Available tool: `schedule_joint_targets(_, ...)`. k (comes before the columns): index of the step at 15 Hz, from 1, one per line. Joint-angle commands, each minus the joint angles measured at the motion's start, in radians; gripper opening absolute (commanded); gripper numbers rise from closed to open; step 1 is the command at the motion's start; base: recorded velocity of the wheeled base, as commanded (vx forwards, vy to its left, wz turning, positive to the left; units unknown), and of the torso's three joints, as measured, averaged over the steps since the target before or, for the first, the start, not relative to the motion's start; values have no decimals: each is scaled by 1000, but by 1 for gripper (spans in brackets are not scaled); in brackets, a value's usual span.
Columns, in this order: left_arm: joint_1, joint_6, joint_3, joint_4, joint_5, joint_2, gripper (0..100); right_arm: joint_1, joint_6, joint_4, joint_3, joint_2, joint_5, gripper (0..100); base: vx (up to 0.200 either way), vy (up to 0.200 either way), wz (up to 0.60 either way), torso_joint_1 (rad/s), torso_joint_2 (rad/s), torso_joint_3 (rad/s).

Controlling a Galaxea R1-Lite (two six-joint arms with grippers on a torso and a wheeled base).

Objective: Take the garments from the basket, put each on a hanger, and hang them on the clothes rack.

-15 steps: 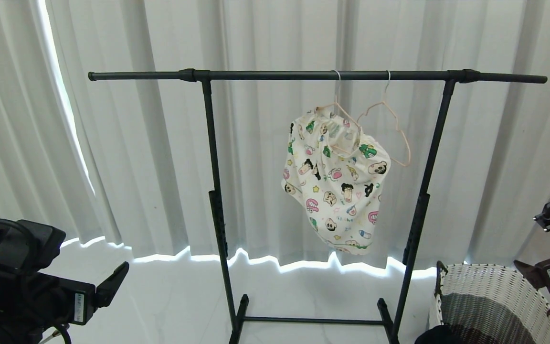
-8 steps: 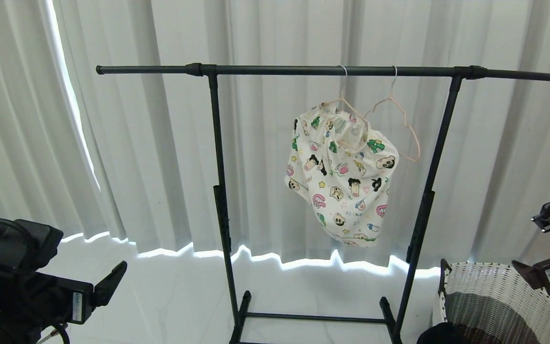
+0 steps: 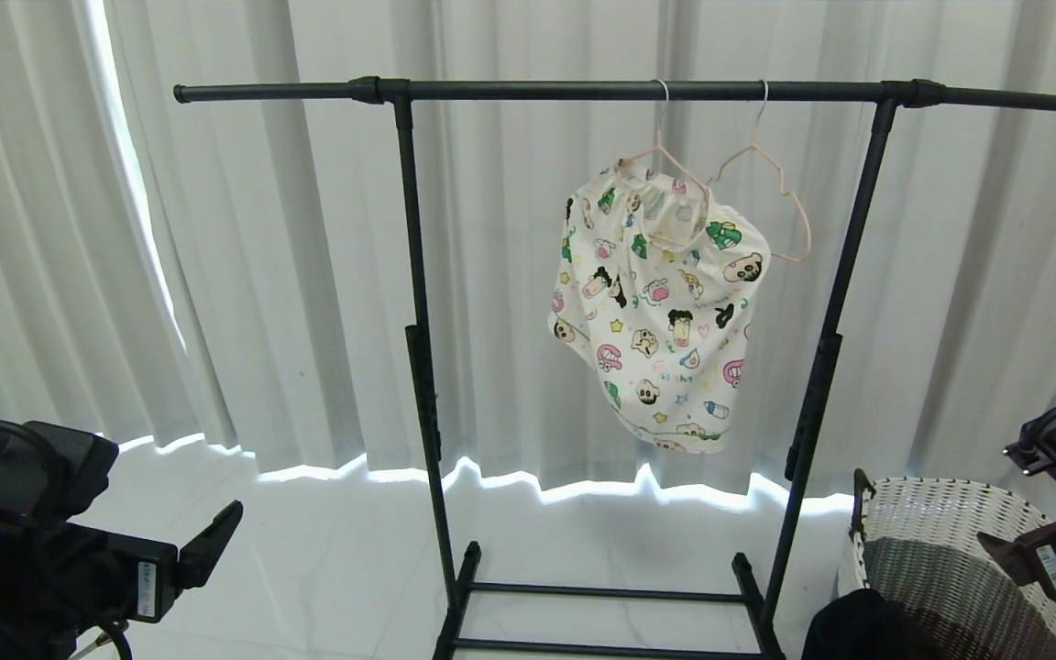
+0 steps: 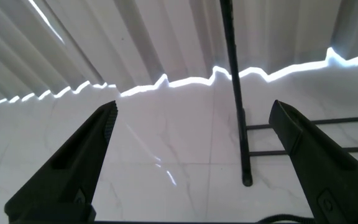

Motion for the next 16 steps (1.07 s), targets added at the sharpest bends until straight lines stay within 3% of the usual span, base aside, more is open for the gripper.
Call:
schedule_joint_targets(1, -20, -4, -13, 0, -5, 1, 100, 0, 2, -1, 30, 74, 1, 100, 0, 0, 0, -17, 66, 41)
schedule_joint_targets(6, -74, -7, -36, 0, -5, 36, 100, 1, 28, 1, 37, 226, 23, 100, 160, 0, 0, -2, 5, 7)
schedule_joint_targets(10, -120, -5, -58, 0, -5, 59, 100, 3, 21, 1, 111, 275, 120, 100, 0, 0, 0, 0, 0, 0)
schedule_joint_targets(13, -149, -4, -62, 0, -5, 67, 100, 18, 21, -1, 177, 323, 132, 100, 0, 0, 0, 0, 0, 0)
schedule_joint_targets(16, -153, -4, -64, 0, -5, 76, 100, 26, 21, -91, 201, 409, 132, 100, 0, 0, 0, 0, 0, 0)
